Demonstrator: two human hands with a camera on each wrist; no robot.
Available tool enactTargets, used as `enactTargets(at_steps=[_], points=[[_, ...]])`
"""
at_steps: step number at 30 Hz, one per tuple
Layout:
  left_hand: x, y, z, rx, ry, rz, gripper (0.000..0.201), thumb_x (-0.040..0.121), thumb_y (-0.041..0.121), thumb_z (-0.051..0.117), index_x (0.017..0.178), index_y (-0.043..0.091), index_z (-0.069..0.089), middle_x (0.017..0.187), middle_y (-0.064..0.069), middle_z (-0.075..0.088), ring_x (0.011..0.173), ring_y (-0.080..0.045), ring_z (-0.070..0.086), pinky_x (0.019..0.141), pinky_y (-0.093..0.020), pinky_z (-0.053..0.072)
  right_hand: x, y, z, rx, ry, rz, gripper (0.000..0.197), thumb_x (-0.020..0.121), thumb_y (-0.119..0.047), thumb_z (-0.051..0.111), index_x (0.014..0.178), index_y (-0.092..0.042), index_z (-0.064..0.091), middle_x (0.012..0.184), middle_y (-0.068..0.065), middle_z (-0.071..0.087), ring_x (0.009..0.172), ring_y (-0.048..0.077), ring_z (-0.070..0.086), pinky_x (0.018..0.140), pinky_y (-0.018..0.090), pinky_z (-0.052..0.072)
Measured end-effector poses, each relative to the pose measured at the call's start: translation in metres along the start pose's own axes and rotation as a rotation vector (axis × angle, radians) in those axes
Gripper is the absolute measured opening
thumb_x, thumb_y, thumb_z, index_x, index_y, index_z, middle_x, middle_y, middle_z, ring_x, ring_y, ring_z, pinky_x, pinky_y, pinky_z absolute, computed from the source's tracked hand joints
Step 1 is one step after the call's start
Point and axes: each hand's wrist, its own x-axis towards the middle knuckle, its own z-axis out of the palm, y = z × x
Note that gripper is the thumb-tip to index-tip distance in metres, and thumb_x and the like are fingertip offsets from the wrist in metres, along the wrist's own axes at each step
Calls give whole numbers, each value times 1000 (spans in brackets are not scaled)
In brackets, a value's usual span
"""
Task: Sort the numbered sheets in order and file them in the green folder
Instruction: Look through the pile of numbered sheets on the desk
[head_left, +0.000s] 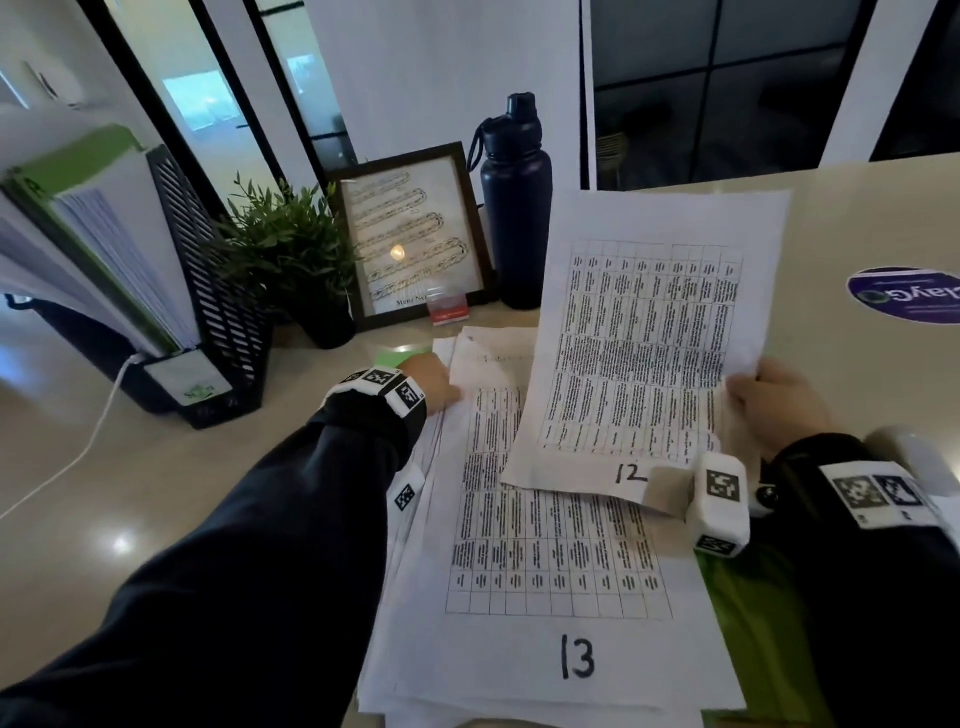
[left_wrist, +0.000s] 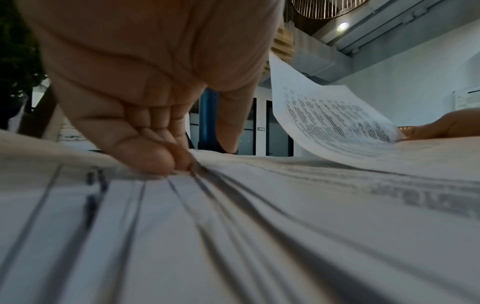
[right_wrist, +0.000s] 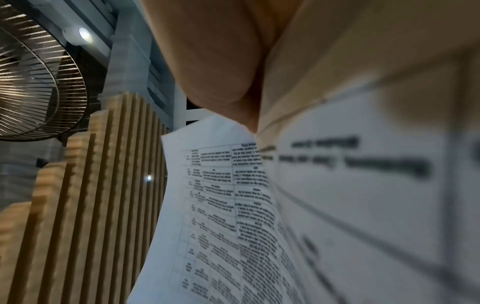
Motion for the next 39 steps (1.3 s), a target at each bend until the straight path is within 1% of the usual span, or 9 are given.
enactTargets(at_steps=[3,7,16,19,22,26,33,36,39], points=[[1,-5,0,16,-6,-52,39,85,29,62,105,-5,61,95,-22,64,88,-34,63,77,-35,50,5,4,4,26,-67,13,21,94,-1,43,100,-9,61,92,10,63,70,18,55,67,24,49],[-2,-2,3,-177,-50,-54,27,83,20,66,91,-4,59,67,-14,56,60,-27,50,58,-30,43,9,10,6,49,-137,35,21,93,-3,46,90,-13,64,98,17,67,81,28,61,91,48,49],[2,-2,4,-251,-13,-4,40,84,15,65,119,24,48,84,-13,65,62,-21,57,50,-24,47,12,12,5,76,-139,17,21,95,-3,43,102,-11,62,83,5,66,65,18,63,62,30,52],[2,-2,3,-233,-18,80,58,84,14,65,135,27,41,118,-19,59,82,-34,62,66,-39,53,13,13,6,61,-143,16,21,94,-5,45,102,-12,63,101,13,68,89,31,65,88,46,51],[1,0,3,-111,-35,181,68,85,15,65,143,22,32,126,-23,52,110,-42,55,89,-43,48,16,17,5,46,-150,22,22,93,-7,46,91,-17,65,105,13,69,95,32,65,94,51,48],[2,3,-1,71,4,232,42,84,24,66,120,12,52,110,-10,59,103,-27,56,83,-30,42,22,23,4,21,-153,13,26,92,-7,45,82,-21,64,104,12,69,100,34,65,95,54,47],[0,3,1,88,-180,183,18,87,28,62,83,11,57,85,-12,62,66,-22,59,66,-32,50,18,19,6,47,-144,21,27,93,-4,44,83,-21,63,102,12,67,100,34,64,96,51,47],[2,4,-4,109,22,219,35,90,32,56,99,-1,62,101,-18,62,93,-31,59,80,-34,44,18,18,6,101,-118,2,24,93,-4,43,92,-16,63,103,11,67,94,30,63,94,46,48],[8,1,-8,-97,268,173,34,92,33,52,87,1,63,86,-13,60,85,-29,58,66,-32,42,22,20,5,170,-27,-11,21,93,-8,46,98,-18,64,95,7,68,84,27,63,85,40,50]])
